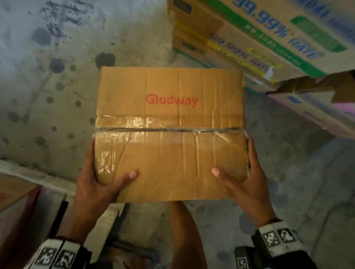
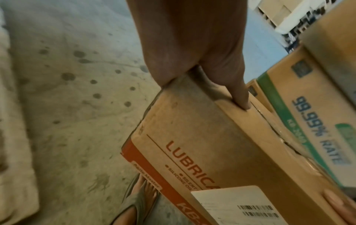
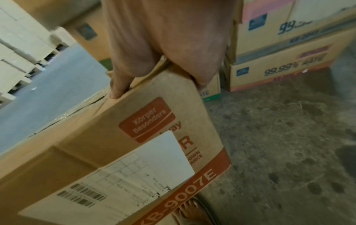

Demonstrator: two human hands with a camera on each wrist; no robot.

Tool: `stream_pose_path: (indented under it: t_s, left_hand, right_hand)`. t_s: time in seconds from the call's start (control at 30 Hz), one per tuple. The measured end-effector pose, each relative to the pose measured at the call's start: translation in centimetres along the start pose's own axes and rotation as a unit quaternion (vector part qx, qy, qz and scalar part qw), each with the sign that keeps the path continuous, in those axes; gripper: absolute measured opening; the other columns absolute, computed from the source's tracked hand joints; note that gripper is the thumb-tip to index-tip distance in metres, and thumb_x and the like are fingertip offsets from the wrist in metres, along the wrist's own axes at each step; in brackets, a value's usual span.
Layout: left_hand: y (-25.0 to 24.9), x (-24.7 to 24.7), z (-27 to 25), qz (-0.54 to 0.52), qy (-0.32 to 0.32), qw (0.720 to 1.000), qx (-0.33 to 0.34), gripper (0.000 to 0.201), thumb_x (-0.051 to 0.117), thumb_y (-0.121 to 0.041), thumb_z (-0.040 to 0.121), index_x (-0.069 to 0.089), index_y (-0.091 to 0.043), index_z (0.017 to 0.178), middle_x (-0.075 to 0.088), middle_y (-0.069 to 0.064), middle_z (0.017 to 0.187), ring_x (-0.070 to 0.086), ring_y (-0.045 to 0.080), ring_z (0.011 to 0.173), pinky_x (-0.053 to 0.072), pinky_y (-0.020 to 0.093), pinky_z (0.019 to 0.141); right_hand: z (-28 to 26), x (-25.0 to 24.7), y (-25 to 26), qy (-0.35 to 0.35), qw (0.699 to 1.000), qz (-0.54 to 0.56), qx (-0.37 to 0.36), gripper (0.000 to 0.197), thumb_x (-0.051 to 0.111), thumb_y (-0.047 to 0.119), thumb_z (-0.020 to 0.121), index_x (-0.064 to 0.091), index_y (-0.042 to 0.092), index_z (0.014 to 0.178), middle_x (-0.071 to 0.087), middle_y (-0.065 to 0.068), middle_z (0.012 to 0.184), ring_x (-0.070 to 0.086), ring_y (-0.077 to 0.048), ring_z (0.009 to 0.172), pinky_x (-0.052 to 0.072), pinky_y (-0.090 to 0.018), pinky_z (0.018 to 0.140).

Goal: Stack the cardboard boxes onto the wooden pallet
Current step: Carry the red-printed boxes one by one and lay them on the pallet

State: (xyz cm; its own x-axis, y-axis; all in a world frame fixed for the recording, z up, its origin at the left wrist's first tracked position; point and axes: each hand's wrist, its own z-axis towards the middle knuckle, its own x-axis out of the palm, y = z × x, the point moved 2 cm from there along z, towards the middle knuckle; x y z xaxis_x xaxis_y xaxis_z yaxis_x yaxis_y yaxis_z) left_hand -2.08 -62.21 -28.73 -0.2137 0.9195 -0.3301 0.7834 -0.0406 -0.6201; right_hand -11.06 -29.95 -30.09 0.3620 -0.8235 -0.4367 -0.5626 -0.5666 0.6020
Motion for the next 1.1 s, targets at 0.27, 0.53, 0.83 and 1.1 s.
stream_pose_path:
  t_s: [0.27, 0.53, 0.83, 1.1]
  left_hand:
    - [2.8, -7.5, -12.9, -0.065, -0.11, 0.989, -0.07, 0.113, 0.088, -0.04, 0.061, 0.019, -0.058, 0.148, 0.041, -0.009, 0.152, 0.044, 0.012, 0.13, 0.043, 0.039, 0.104]
    - [12.8, -12.9, -21.9, -0.193, -0.188, 0.954, -0.133, 0.109, 0.089, -0.037, 0.066, 0.018, -0.065, 0.144, 0.044, -0.02, 0.141, 0.047, 0.01, 0.128, 0.045, 0.046, 0.105]
    - [24.9, -15.0, -29.4, -0.298, -0.268, 0.889, -0.222, 0.116, 0.091, -0.052, 0.059, 0.017, -0.059, 0.148, 0.048, -0.013, 0.138, 0.049, 0.017, 0.128, 0.045, 0.058, 0.104]
    - [32.2, -16.2, -33.8, -0.316, -0.335, 0.853, -0.245, 0.122, 0.091, -0.053, 0.059, 0.013, -0.054, 0.152, 0.042, -0.021, 0.131, 0.044, 0.01, 0.123, 0.043, 0.051, 0.107]
  right_hand:
    - [-8.1, 2.3, 8.0, 0.099, 0.989, -0.091, -0.069, 0.117, 0.089, 0.036, 0.068, 0.014, 0.04, 0.158, 0.03, 0.045, 0.127, 0.035, 0.041, 0.103, 0.034, 0.009, 0.083]
    - [-13.4, 11.8, 11.2, 0.238, 0.939, -0.225, -0.102, 0.117, 0.088, 0.046, 0.066, 0.013, 0.05, 0.156, 0.048, 0.018, 0.142, 0.053, -0.002, 0.123, 0.043, -0.014, 0.096]
    - [-18.3, 24.1, 9.9, 0.363, 0.865, -0.319, -0.133, 0.118, 0.086, 0.046, 0.067, 0.011, 0.043, 0.158, 0.044, 0.022, 0.141, 0.051, 0.01, 0.12, 0.044, -0.027, 0.108]
    - [-23.4, 31.5, 7.3, 0.398, 0.829, -0.352, -0.176, 0.122, 0.087, 0.061, 0.061, 0.009, 0.053, 0.155, 0.04, 0.016, 0.152, 0.046, -0.007, 0.134, 0.044, -0.037, 0.108]
